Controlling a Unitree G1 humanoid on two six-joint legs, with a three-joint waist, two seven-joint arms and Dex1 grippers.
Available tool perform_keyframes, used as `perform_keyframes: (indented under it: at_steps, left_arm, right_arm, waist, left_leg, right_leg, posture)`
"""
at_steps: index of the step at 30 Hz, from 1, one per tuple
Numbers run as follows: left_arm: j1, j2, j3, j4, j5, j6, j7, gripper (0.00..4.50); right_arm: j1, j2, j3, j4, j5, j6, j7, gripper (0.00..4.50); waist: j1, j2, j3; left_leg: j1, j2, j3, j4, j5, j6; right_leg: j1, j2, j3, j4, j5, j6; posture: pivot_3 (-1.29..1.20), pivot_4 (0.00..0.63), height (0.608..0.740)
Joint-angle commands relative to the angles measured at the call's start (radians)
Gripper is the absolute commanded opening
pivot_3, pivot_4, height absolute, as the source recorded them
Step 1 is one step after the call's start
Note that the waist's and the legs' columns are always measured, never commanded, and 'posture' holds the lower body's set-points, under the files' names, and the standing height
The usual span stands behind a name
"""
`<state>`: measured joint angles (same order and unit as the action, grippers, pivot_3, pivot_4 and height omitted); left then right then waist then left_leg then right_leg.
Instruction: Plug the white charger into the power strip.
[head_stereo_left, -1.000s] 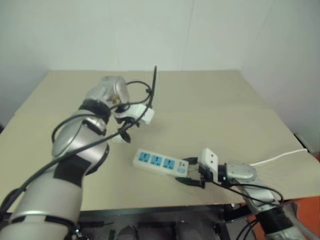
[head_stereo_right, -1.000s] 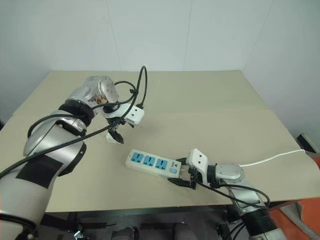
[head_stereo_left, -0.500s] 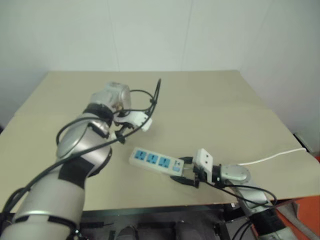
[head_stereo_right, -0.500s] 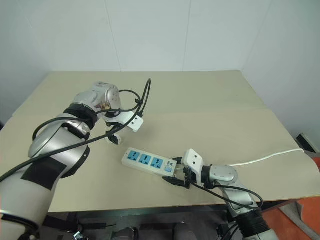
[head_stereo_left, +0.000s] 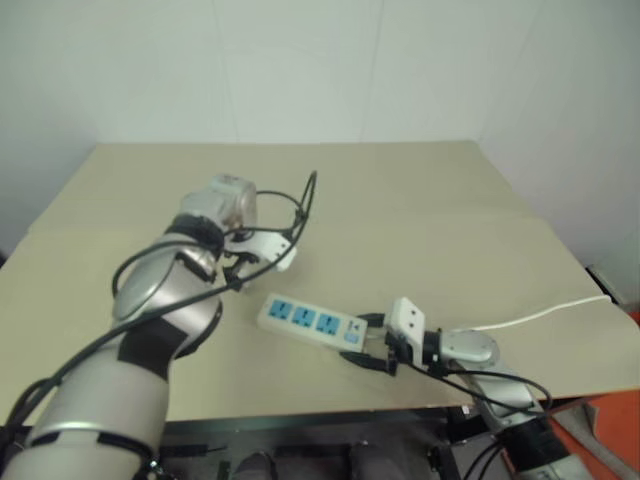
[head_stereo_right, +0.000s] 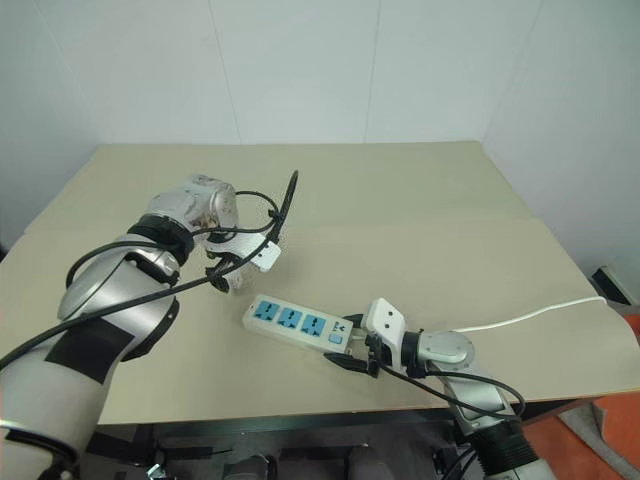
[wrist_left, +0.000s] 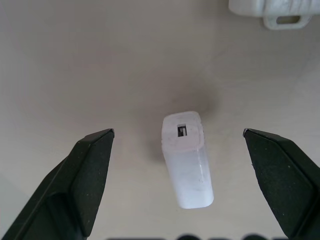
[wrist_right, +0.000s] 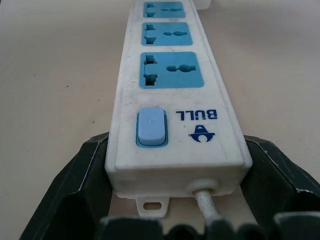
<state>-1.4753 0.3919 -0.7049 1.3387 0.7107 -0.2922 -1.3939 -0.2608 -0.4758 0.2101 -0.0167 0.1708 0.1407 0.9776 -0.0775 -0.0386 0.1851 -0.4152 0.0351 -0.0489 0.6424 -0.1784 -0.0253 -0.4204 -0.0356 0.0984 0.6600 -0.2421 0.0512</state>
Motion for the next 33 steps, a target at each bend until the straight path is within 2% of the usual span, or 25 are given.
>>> perform_keyframes:
  at_steps: [1, 10, 13, 22, 28, 33]
  left_arm:
    - [-0.003, 0.001, 0.001, 0.001, 0.014, 0.023, 0.019, 4.50]
    - [0.006, -0.012, -0.006, 0.007, 0.030, 0.038, 0.039, 4.50]
    - [0.009, -0.013, -0.005, 0.008, 0.031, 0.033, 0.013, 3.93]
    - [0.027, -0.014, -0.009, 0.006, 0.047, 0.032, 0.044, 1.06]
    - [0.012, -0.011, 0.016, 0.001, 0.023, 0.008, 0.049, 0.99]
    - [-0.083, 0.012, 0.169, -0.020, -0.129, 0.008, -0.060, 0.99]
  right_arm:
    - [0.013, 0.017, 0.034, 0.023, -0.017, 0.024, -0.014, 3.44]
    - [0.004, 0.012, 0.032, 0.028, -0.028, 0.030, -0.019, 3.44]
    - [0.005, 0.011, 0.033, 0.025, -0.030, 0.029, -0.020, 3.44]
    - [0.007, 0.012, 0.019, 0.014, -0.014, 0.049, -0.026, 3.44]
    - [0.007, 0.004, 0.025, 0.016, -0.023, 0.042, -0.024, 3.44]
    - [-0.010, -0.003, 0.020, 0.032, -0.016, 0.034, -0.007, 3.44]
  waist:
    - [0.000, 0.000, 0.000]
    - [-0.001, 0.000, 0.000]
    - [-0.002, 0.000, 0.000]
    - [-0.002, 0.000, 0.000]
    - [-0.001, 0.000, 0.000]
    - [0.000, 0.000, 0.000]
  left_leg:
    - [0.000, 0.000, 0.000, 0.000, 0.000, 0.000]
    - [0.001, 0.000, 0.000, 0.000, 0.000, 0.000]
    - [0.001, 0.000, 0.000, 0.000, 0.000, 0.000]
    - [0.001, 0.000, -0.001, 0.000, 0.000, 0.000]
    - [0.001, 0.000, -0.001, 0.000, 0.000, 0.000]
    - [0.001, 0.000, -0.001, 0.001, 0.000, 0.000]
  right_leg:
    - [0.000, 0.000, 0.000, 0.000, 0.000, 0.000]
    - [0.000, 0.000, 0.000, 0.001, 0.000, 0.000]
    - [0.000, 0.000, 0.000, 0.002, 0.000, 0.000]
    - [0.000, 0.001, 0.000, 0.002, 0.000, 0.000]
    - [0.000, 0.001, 0.000, 0.003, 0.000, 0.000]
    - [0.000, 0.001, 0.000, 0.003, 0.000, 0.000]
  posture:
    - [0.00, 0.150, 0.740]
    - [0.00, 0.150, 0.740]
    - [0.00, 0.150, 0.740]
    - [0.00, 0.150, 0.740]
    - [0.00, 0.150, 0.740]
    - [0.00, 0.150, 0.740]
